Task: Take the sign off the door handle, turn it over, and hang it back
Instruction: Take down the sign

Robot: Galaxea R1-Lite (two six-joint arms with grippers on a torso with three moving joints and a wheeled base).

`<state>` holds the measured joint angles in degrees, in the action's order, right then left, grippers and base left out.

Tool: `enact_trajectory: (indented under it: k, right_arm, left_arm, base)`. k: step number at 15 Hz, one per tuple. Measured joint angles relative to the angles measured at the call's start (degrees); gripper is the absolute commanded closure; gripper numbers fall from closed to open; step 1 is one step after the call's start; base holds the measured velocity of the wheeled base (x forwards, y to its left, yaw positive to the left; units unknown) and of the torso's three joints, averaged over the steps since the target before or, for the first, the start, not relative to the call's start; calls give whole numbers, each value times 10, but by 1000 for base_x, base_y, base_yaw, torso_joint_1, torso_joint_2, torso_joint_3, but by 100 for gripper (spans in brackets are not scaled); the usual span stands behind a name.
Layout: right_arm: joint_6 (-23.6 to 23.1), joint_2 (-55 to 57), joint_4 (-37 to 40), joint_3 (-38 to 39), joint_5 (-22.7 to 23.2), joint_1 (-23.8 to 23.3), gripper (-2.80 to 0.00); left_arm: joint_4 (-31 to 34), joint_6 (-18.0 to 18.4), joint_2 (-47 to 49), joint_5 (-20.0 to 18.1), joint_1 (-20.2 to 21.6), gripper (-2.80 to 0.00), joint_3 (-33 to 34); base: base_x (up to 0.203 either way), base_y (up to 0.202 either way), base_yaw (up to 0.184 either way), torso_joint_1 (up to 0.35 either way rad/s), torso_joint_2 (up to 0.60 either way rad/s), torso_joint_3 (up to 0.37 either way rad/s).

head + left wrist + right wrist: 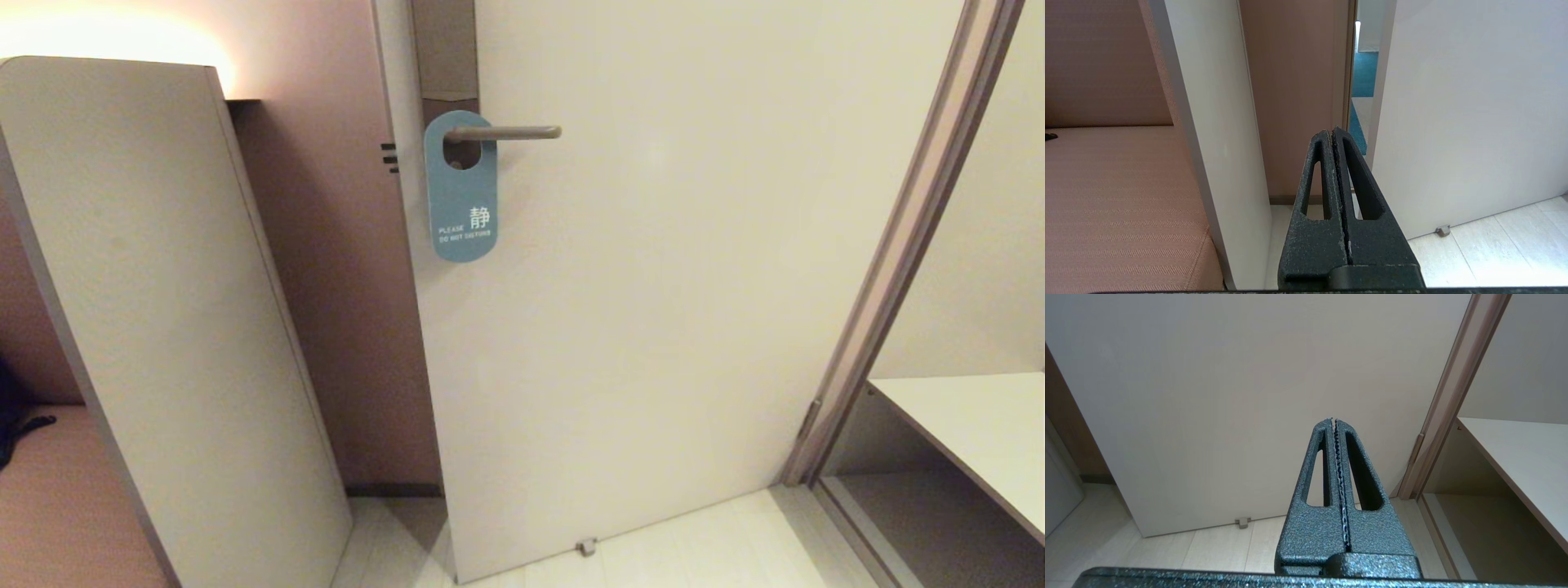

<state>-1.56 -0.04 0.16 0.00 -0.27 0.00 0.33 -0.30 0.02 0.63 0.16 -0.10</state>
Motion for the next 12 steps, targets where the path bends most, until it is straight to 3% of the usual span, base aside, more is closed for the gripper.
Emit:
enact_trajectory:
  k: [5,8,12]
  right_arm:
    - [0,0,0,0,0,0,0]
    - [0,0,0,0,0,0,0]
    - [0,0,0,0,0,0,0]
  left_arm:
    - [-4,1,0,-2,0,0,-5]
    - [7,2,0,-10,-1,0,-42]
    - [102,3,1,-42,-1,0,-130]
  base:
    - [0,0,0,0,0,0]
    - [0,0,0,0,0,0]
    - [0,0,0,0,0,0]
